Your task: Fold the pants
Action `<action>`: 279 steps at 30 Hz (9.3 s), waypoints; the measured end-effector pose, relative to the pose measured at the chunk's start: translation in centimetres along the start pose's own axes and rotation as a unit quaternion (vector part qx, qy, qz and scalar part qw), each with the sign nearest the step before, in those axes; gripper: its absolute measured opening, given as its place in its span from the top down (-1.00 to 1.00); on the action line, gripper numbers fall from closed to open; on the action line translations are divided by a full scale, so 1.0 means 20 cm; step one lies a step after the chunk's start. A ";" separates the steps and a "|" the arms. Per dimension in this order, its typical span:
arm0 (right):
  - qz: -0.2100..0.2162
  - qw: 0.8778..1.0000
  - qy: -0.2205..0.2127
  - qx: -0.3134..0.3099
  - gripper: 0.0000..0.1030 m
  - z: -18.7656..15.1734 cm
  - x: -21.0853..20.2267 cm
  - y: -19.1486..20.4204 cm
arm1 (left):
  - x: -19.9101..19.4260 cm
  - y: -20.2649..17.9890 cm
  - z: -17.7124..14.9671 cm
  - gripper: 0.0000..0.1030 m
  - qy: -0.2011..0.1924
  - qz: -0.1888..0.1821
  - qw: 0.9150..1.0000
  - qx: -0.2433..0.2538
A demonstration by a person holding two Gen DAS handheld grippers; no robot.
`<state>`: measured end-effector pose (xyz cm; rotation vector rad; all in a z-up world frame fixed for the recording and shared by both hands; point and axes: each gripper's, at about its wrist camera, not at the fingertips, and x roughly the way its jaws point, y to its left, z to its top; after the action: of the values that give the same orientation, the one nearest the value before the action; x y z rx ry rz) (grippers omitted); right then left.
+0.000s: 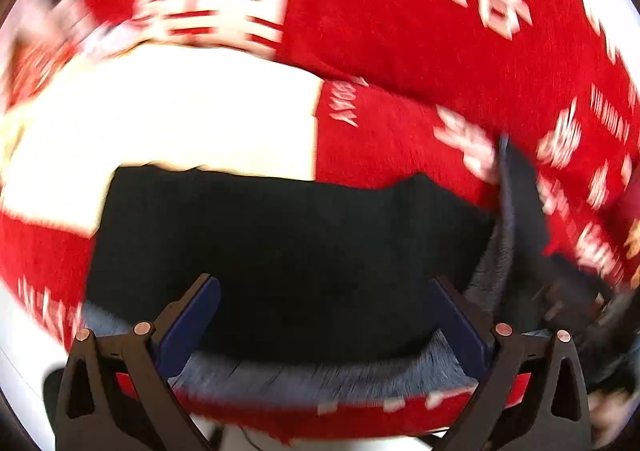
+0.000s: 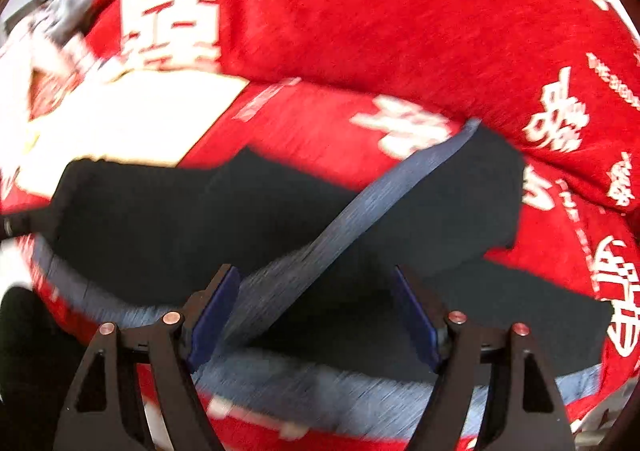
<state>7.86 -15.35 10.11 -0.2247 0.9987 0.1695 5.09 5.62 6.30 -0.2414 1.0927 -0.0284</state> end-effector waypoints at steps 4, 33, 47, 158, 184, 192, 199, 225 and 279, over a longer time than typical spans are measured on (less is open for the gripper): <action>-0.052 0.996 0.039 0.053 -0.66 0.20 0.17 -0.20 | 0.26 -0.10 0.00 -1.00 0.072 0.050 0.995 0.038; -0.107 0.935 -0.012 0.339 0.79 -0.39 -0.14 -1.11 | 0.20 -0.36 -0.02 -1.00 0.079 0.013 0.993 0.082; -0.082 0.925 -0.006 0.370 0.13 -0.78 -0.08 -1.42 | 0.20 -0.14 -0.18 -1.00 0.096 0.076 0.990 0.071; -0.069 0.975 0.028 0.210 -0.76 -0.54 0.00 -0.86 | 0.19 -0.14 -0.22 -1.00 0.072 0.109 0.991 0.015; -0.095 0.990 0.057 0.082 -0.93 -0.74 0.07 -0.52 | 0.26 0.04 -0.38 -1.00 0.099 0.142 0.985 0.002; -0.120 0.969 0.085 0.199 -0.99 -0.89 0.04 -1.15 | 0.25 0.37 -0.38 -1.00 0.111 0.133 0.981 -0.083; -0.102 0.941 0.095 0.308 -0.99 -1.04 0.04 -1.62 | 0.24 0.54 -0.38 -1.00 0.119 0.133 0.977 -0.119; -0.099 0.960 0.045 0.259 -0.98 -0.55 0.33 -1.80 | 0.32 0.74 0.11 -1.00 0.091 0.175 0.970 -0.144; 0.040 0.906 -0.043 0.419 -0.99 -1.40 -0.01 -1.82 | 0.43 -1.07 -0.14 -1.00 0.112 0.109 0.976 0.150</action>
<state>-6.12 -57.83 -0.45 0.6102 0.9129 -0.1841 8.69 -16.99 1.94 0.1577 1.3170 -0.0234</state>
